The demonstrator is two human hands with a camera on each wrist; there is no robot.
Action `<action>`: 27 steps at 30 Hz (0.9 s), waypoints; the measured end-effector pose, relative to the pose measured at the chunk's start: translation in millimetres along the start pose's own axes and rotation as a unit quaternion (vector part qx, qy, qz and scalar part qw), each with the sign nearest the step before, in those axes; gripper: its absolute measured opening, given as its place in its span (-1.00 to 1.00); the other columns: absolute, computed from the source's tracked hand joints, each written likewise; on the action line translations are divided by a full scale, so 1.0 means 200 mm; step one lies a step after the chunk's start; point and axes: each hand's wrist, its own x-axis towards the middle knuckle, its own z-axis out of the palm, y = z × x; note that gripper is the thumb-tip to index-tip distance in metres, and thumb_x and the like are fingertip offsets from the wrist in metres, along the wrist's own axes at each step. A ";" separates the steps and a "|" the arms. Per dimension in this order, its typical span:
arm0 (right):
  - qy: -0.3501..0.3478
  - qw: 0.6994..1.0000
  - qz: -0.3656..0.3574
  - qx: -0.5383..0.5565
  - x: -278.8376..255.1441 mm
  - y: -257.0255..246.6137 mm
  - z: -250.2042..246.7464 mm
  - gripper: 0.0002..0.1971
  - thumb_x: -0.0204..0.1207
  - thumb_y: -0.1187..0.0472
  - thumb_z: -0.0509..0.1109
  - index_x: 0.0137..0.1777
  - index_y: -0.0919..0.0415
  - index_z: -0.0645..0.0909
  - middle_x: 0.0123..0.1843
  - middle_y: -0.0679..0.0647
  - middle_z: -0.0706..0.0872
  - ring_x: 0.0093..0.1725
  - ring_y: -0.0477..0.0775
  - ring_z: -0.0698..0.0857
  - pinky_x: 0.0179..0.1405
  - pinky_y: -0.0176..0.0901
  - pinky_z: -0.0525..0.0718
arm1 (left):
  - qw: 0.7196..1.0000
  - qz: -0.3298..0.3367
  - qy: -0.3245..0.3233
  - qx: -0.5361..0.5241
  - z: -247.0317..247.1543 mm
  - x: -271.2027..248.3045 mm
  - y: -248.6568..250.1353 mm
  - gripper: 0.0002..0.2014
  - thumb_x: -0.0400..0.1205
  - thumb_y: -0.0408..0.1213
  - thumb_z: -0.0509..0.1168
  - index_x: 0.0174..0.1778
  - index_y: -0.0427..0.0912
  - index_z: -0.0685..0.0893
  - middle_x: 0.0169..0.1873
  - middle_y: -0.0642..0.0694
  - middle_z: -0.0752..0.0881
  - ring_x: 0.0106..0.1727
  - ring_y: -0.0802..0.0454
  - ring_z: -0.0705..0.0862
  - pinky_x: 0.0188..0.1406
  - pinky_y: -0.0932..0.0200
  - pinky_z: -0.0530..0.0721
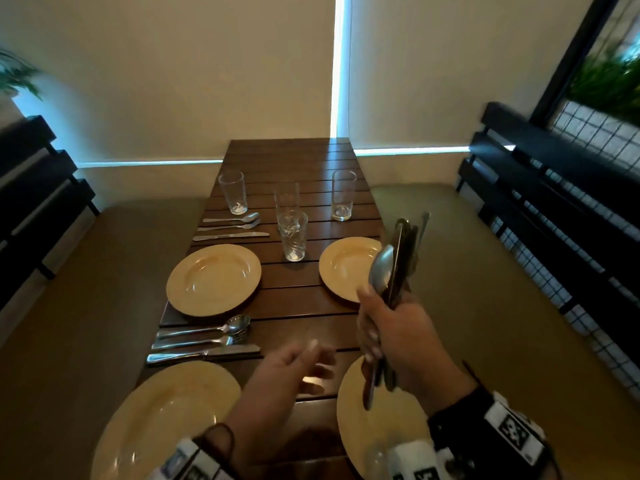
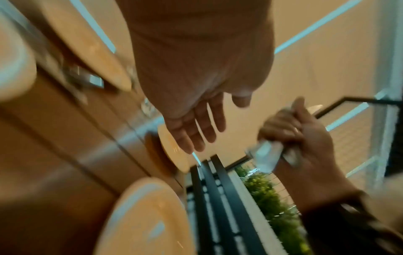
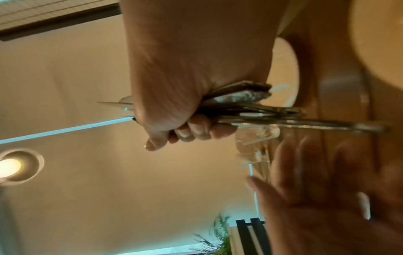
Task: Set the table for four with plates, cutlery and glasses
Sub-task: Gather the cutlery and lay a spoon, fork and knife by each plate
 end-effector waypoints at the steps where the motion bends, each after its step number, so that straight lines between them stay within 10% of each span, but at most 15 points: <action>1: 0.007 0.999 -0.038 -0.009 0.02 -0.04 0.02 -0.57 0.47 -0.10 0.40 -0.37 0.27 0.48 -0.56 0.17 0.35 -0.64 0.09 0.34 -0.58 -0.05 0.39 | 0.991 -0.047 -0.014 -0.124 0.10 0.00 -0.01 -0.52 0.78 0.02 0.18 0.17 -0.31 0.82 0.09 -0.27 0.86 0.14 -0.24 0.81 0.02 -0.12 0.77; 6: 0.014 0.986 -0.152 -0.063 0.05 -0.17 0.07 -0.37 0.51 -0.12 0.39 -0.36 0.53 0.40 -0.54 0.29 0.42 -0.60 0.18 0.36 -0.58 -0.04 0.41 | 0.885 -0.088 -0.077 -0.451 0.32 0.07 0.17 -0.38 0.81 0.08 0.02 0.22 -0.45 0.70 0.15 -0.43 0.79 0.14 -0.33 0.79 0.37 -0.29 0.62; 13: 0.054 0.981 -0.160 -0.093 0.04 -0.15 0.06 -0.63 0.54 0.04 0.46 -0.19 0.42 0.70 -0.36 0.12 0.80 -0.39 0.05 0.78 -0.39 -0.23 0.76 | 0.856 -0.080 -0.083 -0.504 0.35 0.12 0.26 -0.56 0.84 -0.12 0.05 0.43 -0.27 0.69 0.29 -0.37 0.71 0.34 -0.33 0.67 0.30 -0.35 0.68; 18: 0.104 0.990 -0.081 -0.044 0.02 -0.07 0.09 -0.67 0.62 0.00 0.42 -0.25 0.23 0.67 -0.52 0.14 0.59 -0.55 0.10 0.54 -0.52 -0.10 0.57 | 0.859 -0.107 -0.082 -0.494 0.39 0.09 0.22 -0.66 0.84 -0.23 0.06 0.27 -0.34 0.68 0.15 -0.36 0.79 0.18 -0.24 0.76 0.46 -0.17 0.61; 22: 0.112 0.993 -0.044 0.002 -0.02 -0.05 0.06 -0.67 0.64 0.02 0.38 -0.16 0.32 0.58 -0.57 0.10 0.35 -0.62 0.02 0.31 -0.63 -0.18 0.35 | 0.939 -0.086 -0.059 -0.328 0.35 -0.02 0.23 -0.69 0.83 -0.23 0.12 0.00 -0.31 0.72 -0.20 -0.22 0.80 -0.13 -0.14 0.78 -0.10 -0.03 0.83; 24: 0.092 0.996 -0.004 0.018 -0.08 -0.04 0.02 -0.70 0.62 0.02 0.39 -0.17 0.27 0.59 -0.56 0.07 0.36 -0.62 -0.02 0.32 -0.63 -0.21 0.32 | 0.993 0.025 0.019 -0.110 0.28 -0.06 0.27 -0.75 0.80 -0.19 0.22 0.05 -0.18 0.80 -0.14 -0.04 0.87 -0.04 -0.02 0.83 -0.02 0.03 0.81; 27: 0.056 0.996 0.058 -0.036 -0.18 0.01 -0.02 -0.69 0.63 -0.06 0.37 -0.16 0.19 0.62 -0.51 0.04 0.47 -0.56 -0.02 0.39 -0.57 -0.14 0.38 | 0.969 0.200 0.053 0.134 0.20 -0.12 0.37 -0.82 0.69 -0.08 0.40 0.20 0.11 0.73 -0.04 0.18 0.82 0.00 0.32 0.77 -0.07 0.30 0.72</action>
